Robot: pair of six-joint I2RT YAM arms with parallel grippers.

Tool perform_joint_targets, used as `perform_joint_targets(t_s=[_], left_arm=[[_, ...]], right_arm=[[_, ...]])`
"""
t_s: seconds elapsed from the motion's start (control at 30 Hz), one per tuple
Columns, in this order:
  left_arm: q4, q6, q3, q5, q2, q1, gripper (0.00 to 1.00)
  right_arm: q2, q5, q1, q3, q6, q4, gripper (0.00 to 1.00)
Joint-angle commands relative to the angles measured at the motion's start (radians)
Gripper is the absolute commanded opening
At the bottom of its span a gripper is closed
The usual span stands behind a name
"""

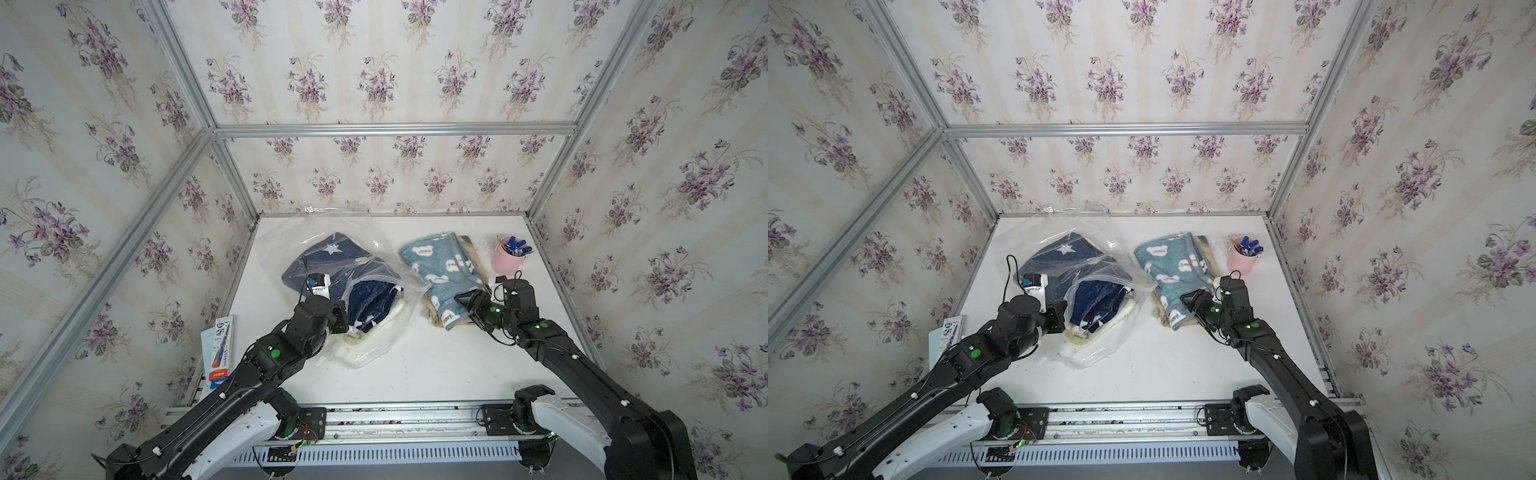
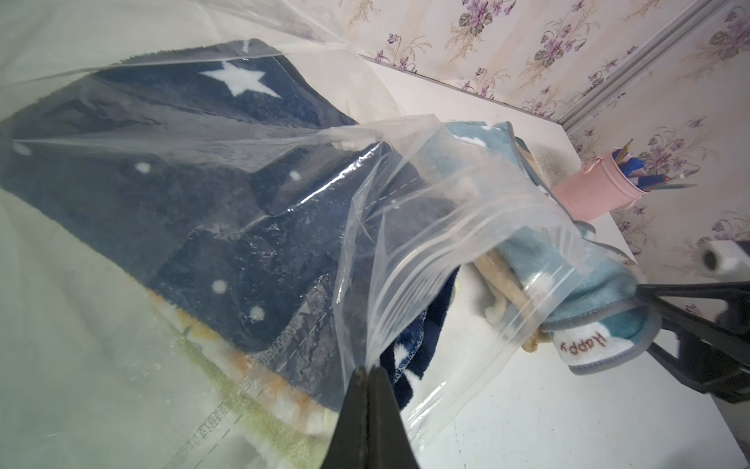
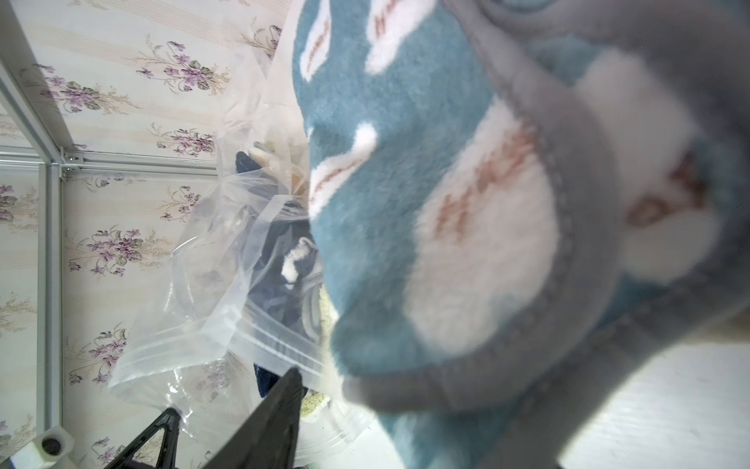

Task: Take the blanket out of the vacuum bag
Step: Place the blanket at the center of the board.

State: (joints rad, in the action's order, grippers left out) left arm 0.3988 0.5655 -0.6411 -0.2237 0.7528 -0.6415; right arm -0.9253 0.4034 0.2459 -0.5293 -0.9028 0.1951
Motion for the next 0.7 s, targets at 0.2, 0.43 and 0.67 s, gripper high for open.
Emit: perform_joint_targets(t_s=[0.2,0.43,0.67], left_arm=[[0.024,0.018,0.001,-0.121,-0.019,0.077,0.00],[0.084,0.025,-0.026,-0.123,-0.023,0.134,0.00],[0.075,0.008,-0.037,-0.084,-0.009,0.160,0.00]], right_arm=[[-0.090,-0.063,0.023,-0.269,0.194,0.143,0.45],[-0.540,-0.218,0.201,-0.633,0.379,0.161,0.28],[-0.386,-0.280,0.239,-0.449,0.357,0.161,0.28]])
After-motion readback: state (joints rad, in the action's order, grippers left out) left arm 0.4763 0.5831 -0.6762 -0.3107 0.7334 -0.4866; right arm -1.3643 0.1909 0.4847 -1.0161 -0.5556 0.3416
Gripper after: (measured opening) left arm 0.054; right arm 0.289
